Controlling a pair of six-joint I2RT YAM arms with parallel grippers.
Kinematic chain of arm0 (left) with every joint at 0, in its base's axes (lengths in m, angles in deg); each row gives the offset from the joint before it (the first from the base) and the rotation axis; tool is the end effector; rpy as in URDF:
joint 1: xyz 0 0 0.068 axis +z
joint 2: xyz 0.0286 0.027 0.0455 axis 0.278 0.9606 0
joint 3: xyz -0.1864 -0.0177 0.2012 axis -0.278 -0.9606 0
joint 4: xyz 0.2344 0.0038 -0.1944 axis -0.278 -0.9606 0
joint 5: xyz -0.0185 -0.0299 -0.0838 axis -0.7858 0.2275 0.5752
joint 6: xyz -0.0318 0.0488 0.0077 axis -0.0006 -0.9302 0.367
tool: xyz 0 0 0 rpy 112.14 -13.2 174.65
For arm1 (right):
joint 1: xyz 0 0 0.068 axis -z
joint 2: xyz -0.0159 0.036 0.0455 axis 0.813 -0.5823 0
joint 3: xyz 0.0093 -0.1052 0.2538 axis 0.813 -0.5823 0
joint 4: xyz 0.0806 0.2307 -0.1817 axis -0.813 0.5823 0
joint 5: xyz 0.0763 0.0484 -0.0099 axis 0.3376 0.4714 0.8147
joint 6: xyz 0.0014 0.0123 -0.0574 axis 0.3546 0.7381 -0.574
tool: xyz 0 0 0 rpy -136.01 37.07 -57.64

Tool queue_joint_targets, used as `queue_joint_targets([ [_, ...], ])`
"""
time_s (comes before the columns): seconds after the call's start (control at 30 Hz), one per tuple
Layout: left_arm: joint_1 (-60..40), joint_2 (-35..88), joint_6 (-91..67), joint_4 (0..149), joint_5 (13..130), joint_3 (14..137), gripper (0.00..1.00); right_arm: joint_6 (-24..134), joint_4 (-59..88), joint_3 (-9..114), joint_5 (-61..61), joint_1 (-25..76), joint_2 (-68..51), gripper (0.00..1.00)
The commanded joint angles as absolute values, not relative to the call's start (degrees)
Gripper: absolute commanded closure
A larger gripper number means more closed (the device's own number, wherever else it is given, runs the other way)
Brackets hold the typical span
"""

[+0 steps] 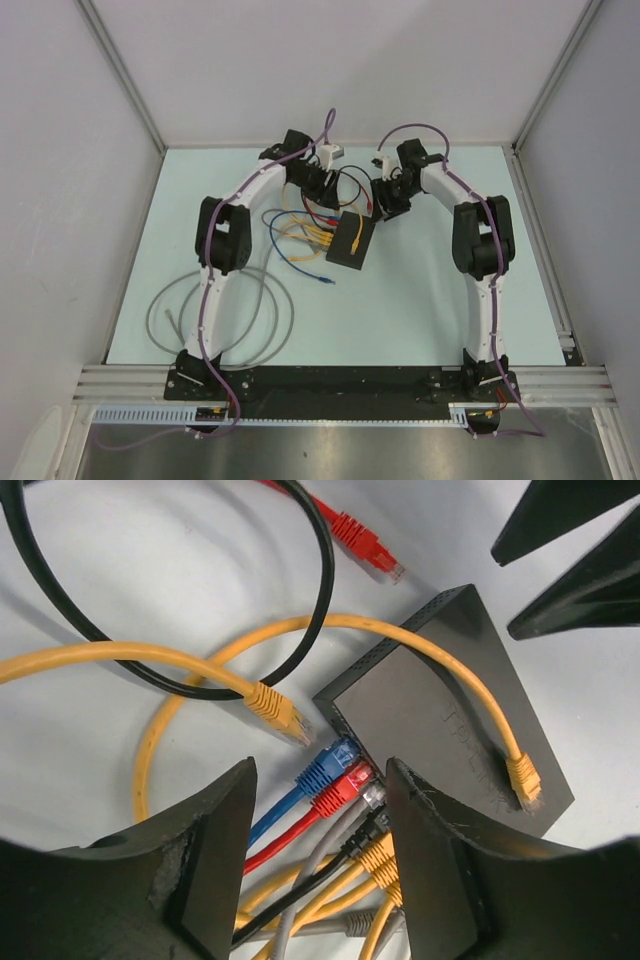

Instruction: Pull the plug from the switch port

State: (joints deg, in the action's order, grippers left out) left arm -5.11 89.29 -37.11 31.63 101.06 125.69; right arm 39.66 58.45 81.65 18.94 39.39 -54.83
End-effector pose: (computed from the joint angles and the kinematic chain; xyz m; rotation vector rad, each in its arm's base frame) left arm 0.5248 -0.2320 0.1762 0.9707 2.2923 -0.8955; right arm 0.4936 0.1523 0.1658 -0.6811 2.6077 0.6773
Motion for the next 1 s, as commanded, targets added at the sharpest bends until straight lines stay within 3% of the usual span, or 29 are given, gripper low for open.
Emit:
queue_joint_targets([
  [0.0,-5.4,92.0,-38.1,31.0,101.8,126.6,0.4,39.0,59.8,82.0,22.5,39.4,-55.9,0.48],
  [0.4,-5.7,90.9,-39.5,29.0,105.0,121.4,0.41,39.6,59.8,81.1,23.7,39.1,-55.2,0.47],
  [0.67,-8.4,81.9,-32.3,33.8,111.2,104.8,0.44,39.2,60.3,80.5,23.2,38.7,-55.3,0.46],
  [0.97,-9.4,72.3,-25.0,37.4,104.7,95.8,0.39,39.9,61.6,80.9,22.5,38.5,-54.4,0.45],
])
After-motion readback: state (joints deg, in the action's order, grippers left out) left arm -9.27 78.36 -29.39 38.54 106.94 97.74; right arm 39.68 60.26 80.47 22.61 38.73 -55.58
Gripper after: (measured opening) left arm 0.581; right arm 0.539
